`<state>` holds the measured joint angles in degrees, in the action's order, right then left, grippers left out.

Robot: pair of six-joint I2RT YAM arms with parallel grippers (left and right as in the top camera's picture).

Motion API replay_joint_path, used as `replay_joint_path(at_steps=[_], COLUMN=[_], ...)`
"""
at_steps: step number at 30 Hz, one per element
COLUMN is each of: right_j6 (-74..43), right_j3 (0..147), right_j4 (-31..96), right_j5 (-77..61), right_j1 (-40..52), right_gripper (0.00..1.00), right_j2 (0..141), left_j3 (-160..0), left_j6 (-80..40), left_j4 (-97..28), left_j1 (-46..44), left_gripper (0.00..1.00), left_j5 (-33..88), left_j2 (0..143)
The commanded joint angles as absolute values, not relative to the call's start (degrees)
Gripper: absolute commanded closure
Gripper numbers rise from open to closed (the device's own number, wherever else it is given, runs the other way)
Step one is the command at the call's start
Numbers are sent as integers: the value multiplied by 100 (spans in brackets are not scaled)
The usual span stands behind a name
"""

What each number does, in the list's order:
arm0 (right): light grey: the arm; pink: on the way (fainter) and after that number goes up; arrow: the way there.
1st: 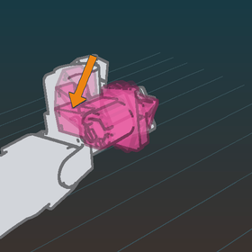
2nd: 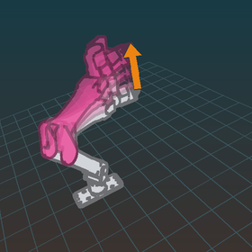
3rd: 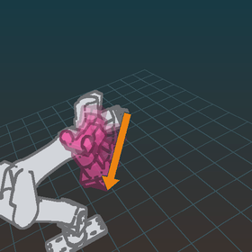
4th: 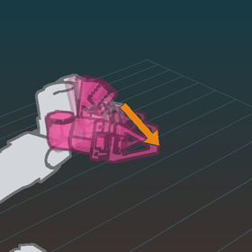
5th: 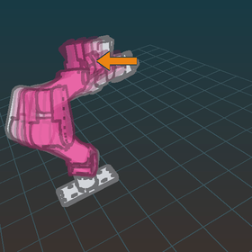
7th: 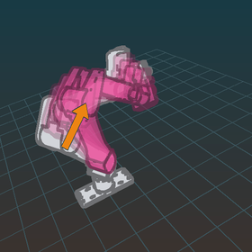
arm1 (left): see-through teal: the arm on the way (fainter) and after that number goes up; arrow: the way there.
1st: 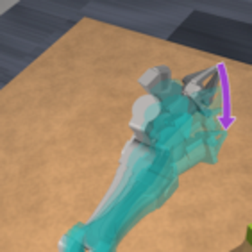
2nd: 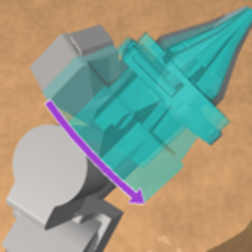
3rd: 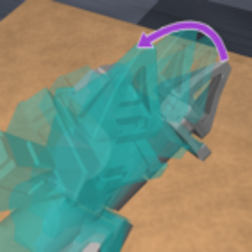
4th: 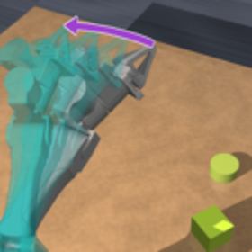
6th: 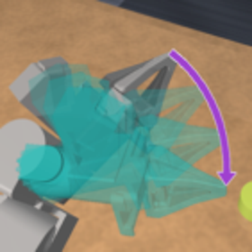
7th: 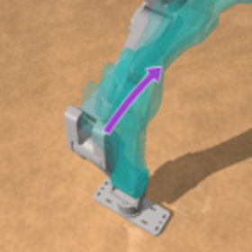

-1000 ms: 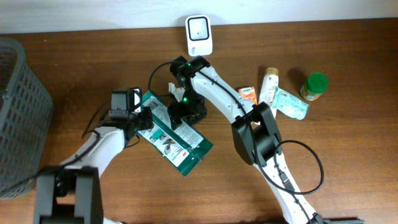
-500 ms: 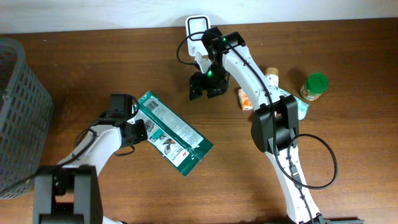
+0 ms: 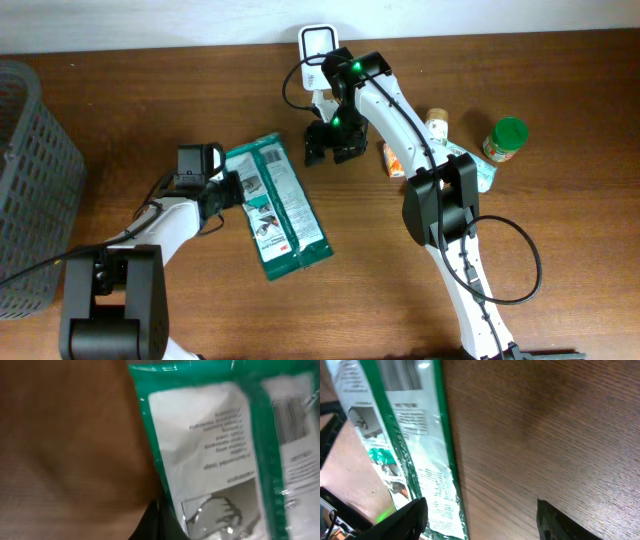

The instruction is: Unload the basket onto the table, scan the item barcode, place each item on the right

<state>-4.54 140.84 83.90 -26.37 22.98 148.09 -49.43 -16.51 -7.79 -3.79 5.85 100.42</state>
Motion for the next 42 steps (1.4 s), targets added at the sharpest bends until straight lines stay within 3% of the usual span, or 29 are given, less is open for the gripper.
replay_joint_path(at_steps=[1, 7, 16, 19, 28, 42], right_j6=[-427, -51, 130, 266, 252, -419], right_j3=[14156, 14178, 14178, 13928, 12250, 11026], right_j4=[8403, 8514, 9131, 9080, 7946, 6497], right_j5=[-2571, -2904, -3046, -3039, -3760, -3800], right_j1=[2281, 1846, 1181, 1315, 1887, 2246], right_gripper=[32, 33, 32, 32, 33, 32], right_j2=[14855, 14558, 13544, 13548, 13550, 13550], left_j3=[-4921, -5022, -6667, -6678, -6667, -6663], left_j6=[-1330, -858, -589, -596, -683, -1085], left_j4=[-377, -534, -3089, -3208, -2947, -2963], left_j1=[-425, -449, -434, -467, -600, -596], left_gripper=[100, 100, 100, 100, 100, 100], left_j5=[1238, 1278, 1367, 1846, 1780, 1763], left_j2=[10110, 10079, 10025, 10064, 10884, 11262])
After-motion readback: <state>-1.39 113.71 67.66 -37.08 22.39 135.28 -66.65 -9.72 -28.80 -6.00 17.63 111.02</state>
